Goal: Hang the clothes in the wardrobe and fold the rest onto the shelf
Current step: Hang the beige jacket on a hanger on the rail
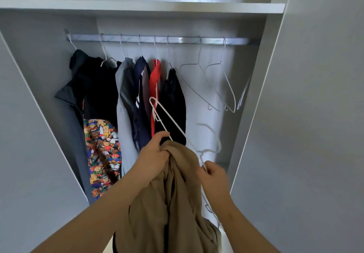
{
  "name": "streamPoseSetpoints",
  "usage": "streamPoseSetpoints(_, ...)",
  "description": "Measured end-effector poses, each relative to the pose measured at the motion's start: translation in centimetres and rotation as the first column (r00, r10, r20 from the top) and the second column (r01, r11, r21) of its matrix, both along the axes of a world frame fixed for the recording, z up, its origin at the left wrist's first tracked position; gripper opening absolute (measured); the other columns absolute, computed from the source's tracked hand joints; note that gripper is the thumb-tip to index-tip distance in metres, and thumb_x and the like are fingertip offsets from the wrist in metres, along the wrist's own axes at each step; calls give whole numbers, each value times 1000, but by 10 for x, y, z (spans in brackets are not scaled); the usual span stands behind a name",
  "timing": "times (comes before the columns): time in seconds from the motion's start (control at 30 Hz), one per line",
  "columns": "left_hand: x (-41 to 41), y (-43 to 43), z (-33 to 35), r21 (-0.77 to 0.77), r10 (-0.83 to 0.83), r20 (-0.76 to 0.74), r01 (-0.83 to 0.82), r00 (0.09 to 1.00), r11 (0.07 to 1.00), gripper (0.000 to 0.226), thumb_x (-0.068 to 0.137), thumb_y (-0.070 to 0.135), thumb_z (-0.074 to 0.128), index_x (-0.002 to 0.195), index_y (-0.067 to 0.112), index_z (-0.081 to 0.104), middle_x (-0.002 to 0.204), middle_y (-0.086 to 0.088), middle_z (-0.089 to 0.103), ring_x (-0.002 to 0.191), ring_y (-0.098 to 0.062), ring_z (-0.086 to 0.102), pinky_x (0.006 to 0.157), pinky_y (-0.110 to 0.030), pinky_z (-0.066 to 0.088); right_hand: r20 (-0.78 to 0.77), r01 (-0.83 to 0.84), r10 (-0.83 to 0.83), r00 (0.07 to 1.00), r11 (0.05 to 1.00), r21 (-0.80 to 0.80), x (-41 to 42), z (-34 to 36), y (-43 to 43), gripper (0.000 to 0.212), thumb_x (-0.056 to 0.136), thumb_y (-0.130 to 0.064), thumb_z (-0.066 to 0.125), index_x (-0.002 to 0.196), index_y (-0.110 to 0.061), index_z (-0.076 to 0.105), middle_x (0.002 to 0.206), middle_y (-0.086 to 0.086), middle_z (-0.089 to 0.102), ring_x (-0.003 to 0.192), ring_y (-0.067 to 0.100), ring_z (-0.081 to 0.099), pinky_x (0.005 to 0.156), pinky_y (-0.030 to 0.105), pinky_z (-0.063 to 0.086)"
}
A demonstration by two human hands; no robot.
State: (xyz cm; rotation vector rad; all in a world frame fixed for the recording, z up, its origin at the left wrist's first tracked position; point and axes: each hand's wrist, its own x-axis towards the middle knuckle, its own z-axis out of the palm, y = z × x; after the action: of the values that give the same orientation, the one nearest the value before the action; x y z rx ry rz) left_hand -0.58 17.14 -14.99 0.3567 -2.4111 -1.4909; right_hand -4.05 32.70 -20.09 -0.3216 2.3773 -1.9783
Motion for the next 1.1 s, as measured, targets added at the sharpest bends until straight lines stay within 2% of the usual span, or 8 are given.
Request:
streamPoseSetpoints(0.17,2,-30,1,-134,101,-83,-111,991,985,40,92,7,45,127,26,42,80,13,53,68,-2,50,55,-10,40,73,-58,65,995,994,-96,7,-3,-10,31,85,1,59,59,-12,47,52,-2,43,49,7,40,50,15,36)
streamPoseSetpoints(0.33,0,-66,5,-222,152,-66,-163,986,961,30,92,14,48,117,27,37,71,0,53,59,-11,48,48,-19,35,262,37,59,963,936,-350,0,3,-20,16,90,-17,58,74,-15,60,41,-9,36,38,3,31,39,13,30)
streamPoseSetpoints(0.57,-9,-120,18,-223,384,71,-360,921,906,14,94,19,47,100,16,35,75,3,41,65,-8,39,52,-21,29,290,75,41,956,923,-379,-7,1,-21,39,92,-22,56,54,-11,58,34,-6,29,29,5,21,32,13,21)
streamPoseSetpoints(0.63,-12,-134,26,-185,423,128,-397,897,899,14,94,19,48,101,13,37,81,-4,45,70,-14,44,58,-27,36,287,21,106,952,913,-408,-8,3,-19,46,93,-20,55,47,-12,56,33,-5,28,28,6,20,33,13,20)
streamPoseSetpoints(0.73,-16,-152,39,-55,437,194,-435,878,899,22,90,12,53,106,-2,52,98,-22,56,95,-34,55,85,-39,46,272,-96,203,941,928,-361,-8,9,-20,48,92,-20,56,44,-13,53,32,-4,28,28,7,19,33,13,20)
streamPoseSetpoints(0.9,-15,-164,48,216,357,171,-388,918,896,22,89,0,55,105,-13,62,105,-32,60,94,-37,57,92,-47,46,296,-182,224,928,970,-164,-4,22,-30,43,90,-26,58,50,-12,50,34,-2,29,28,8,21,34,14,18)
streamPoseSetpoints(1.03,-19,-171,46,-56,452,81,-449,888,892,19,92,2,42,86,0,61,95,-22,58,92,-34,56,85,-41,46,304,-243,251,919,968,-65,-4,38,-40,42,91,-31,57,54,-12,52,37,-2,30,31,8,22,36,16,18)
streamPoseSetpoints(1.1,-17,-169,41,-231,456,29,-438,889,869,17,93,10,41,102,7,55,94,-13,56,87,-29,53,75,-35,42,296,-261,259,919,965,-36,-4,45,-45,43,92,-31,56,53,-13,52,38,-2,30,30,8,22,35,15,18)
